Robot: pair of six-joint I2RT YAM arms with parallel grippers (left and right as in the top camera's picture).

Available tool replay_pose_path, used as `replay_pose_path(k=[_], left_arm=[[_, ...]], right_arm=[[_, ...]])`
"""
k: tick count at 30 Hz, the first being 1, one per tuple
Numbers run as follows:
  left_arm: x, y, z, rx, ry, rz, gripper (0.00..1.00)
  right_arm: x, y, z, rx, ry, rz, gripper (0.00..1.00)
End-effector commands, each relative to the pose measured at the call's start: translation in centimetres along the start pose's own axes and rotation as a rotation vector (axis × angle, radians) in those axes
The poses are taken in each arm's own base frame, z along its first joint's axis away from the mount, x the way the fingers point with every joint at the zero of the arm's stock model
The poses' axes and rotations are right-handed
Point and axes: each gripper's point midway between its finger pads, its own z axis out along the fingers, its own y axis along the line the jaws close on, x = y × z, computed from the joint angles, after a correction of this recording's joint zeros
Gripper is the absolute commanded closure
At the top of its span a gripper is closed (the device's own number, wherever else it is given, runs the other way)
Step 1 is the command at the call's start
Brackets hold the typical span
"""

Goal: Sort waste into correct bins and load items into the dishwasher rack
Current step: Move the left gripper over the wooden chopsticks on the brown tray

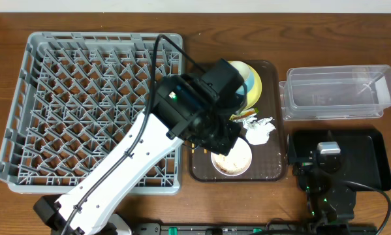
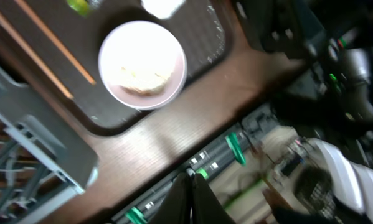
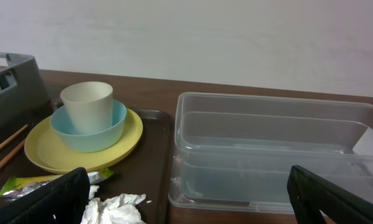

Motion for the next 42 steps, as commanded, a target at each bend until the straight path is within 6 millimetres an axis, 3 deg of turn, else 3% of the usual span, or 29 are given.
replay_pose_path(k=[1,6,9,14,21,23,25,30,37,42], left_arm=[[-1.3,2.8,-0.5,-0.158,-0.09,-0.11,0.94],[-3.5,7.8,-2.5,-0.441,-0.282,-0.301,0.91],[-5.0,9.5,-3.9,-0.545,-0.397,-0.334,0.89],[-5.8,9.5,-4.2,-0.547,-0.435,-0.335,0.7],[-3.7,10.3,-2.7,-0.589,-0.311,-0.274,0.69],[-3.7,10.4,-2.5,-0.594,-0.303,-0.254,0.62],[-3.9,10.7,-2.5,-0.595,-0.305,-0.262,0.48],[-3.6,11.5,-2.1,-0.516,-0.251,-0.304,0.47],[-4.5,10.2,0.3,-0.228,-0.164,-0.202,0.44],[-5.4,12.2,1.9,-0.219,-0.182,-0.23,0.42]], right_arm=[[0.1,0.0,0.0,-0.002,0.002,-0.008,0.01],[0.1,0.0,0.0,-0.002,0.002,-0.008,0.01],[0.1,0.0,0.0,-0.002,0.002,-0.008,0.01],[0.1,0.0,0.0,-0.002,0.002,-0.009,0.01],[0.1,0.0,0.0,-0.002,0.002,-0.009,0.01],[0.1,0.0,0.0,-0.002,0.002,-0.008,0.01],[0.1,0.0,0.0,-0.002,0.002,-0.008,0.01],[0.1,0.0,0.0,-0.002,0.002,-0.008,0.01],[0.1,0.1,0.0,-0.004,0.002,-0.008,0.01],[0.1,0.1,0.0,-0.004,0.002,-0.008,0.01]])
